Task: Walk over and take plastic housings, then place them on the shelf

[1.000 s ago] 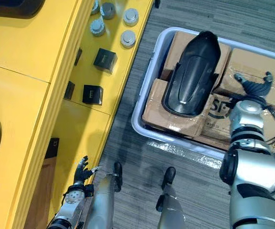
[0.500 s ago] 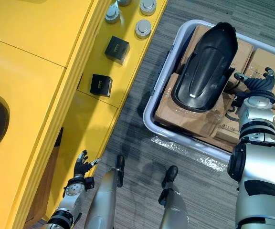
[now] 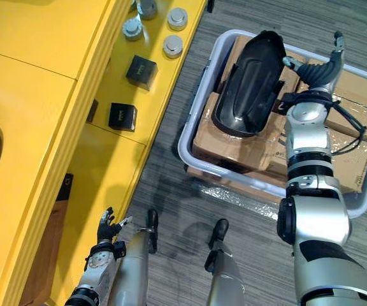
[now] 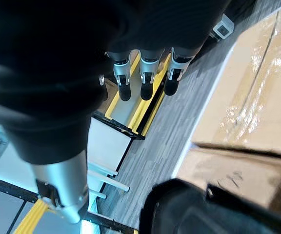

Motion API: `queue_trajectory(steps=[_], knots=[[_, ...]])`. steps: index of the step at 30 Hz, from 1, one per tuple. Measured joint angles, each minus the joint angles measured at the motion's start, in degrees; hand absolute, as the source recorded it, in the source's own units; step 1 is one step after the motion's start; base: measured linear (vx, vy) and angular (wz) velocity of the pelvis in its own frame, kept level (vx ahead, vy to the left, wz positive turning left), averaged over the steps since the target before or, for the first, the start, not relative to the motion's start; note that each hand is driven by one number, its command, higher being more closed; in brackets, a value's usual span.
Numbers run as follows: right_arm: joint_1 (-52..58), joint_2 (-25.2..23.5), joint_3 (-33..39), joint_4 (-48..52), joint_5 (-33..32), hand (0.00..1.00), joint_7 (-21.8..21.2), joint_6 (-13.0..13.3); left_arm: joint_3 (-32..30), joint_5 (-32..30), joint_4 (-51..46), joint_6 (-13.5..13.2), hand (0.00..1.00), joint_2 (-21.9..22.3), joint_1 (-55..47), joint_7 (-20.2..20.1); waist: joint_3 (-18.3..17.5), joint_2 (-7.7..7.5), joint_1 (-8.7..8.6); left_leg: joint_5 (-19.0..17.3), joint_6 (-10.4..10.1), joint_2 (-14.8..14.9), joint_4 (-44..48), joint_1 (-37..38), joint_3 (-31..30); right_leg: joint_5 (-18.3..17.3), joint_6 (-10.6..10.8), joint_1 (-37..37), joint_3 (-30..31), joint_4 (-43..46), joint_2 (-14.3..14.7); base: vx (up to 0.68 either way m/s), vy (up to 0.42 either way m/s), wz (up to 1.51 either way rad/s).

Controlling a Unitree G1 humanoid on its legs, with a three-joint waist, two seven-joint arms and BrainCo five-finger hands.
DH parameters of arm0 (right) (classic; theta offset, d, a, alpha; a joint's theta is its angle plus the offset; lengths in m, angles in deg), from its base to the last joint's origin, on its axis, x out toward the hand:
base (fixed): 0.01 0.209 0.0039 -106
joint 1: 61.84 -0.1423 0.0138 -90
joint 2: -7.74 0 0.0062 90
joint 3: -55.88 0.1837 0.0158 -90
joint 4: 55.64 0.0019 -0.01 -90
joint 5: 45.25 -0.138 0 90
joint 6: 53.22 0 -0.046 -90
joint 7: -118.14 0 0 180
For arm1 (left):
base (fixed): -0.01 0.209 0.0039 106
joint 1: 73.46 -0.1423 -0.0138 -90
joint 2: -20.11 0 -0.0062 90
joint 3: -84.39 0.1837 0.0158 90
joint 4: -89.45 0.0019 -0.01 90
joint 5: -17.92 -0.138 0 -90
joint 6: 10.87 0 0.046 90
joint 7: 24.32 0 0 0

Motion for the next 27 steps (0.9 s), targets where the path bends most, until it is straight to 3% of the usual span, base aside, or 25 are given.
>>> queue_trajectory(steps=[8, 20, 21, 27], knots=[[-1.86, -2.61, -0.89, -9.49, 1.50, 0.00, -0.23, -0.45, 0.08, 1.12, 1.18, -0.39, 0.00, 0.04, -0.04, 0.96, -0.01, -0.22, 0.79, 3.19, -0.37, -0.68, -4.45, 0.69, -1.18, 2.03, -0.52, 1.49, -1.72, -3.98, 0.41, -0.02, -0.014, 0.10], [-2.23, -2.83, 3.92, -15.90, 3.73, 0.00, 0.31, -2.81, 0.09, 2.29, 3.66, -0.25, 0.00, -0.01, 0.45, 1.98, 0.06, -0.35, 1.10, 3.51, -0.43, -0.90, -3.86, -1.91, -3.04, 2.55, -0.45, 0.77, -3.41, -4.80, 0.67, -0.01, 0.000, 0.06], [-2.37, -2.82, 4.79, -16.42, 3.72, 1.00, 0.57, -3.15, 0.11, 2.34, 3.67, -0.21, 0.00, -0.02, 0.46, 1.98, 0.08, -0.41, 1.08, 3.50, -0.43, -0.90, -3.86, -1.93, -3.07, 2.55, -0.45, 0.76, -3.43, -4.80, 0.67, 0.00, 0.000, 0.00], [-4.15, -0.15, 7.75, -20.83, 3.70, 1.00, 0.91, -3.71, 0.34, 2.52, 3.69, 0.00, 0.00, -0.02, 0.45, 2.01, 0.14, -0.50, 1.12, 3.52, -0.42, -0.96, -3.78, -2.21, -3.27, 2.55, -0.42, 0.65, -3.60, -4.80, 0.63, 0.00, 0.000, 0.00]])
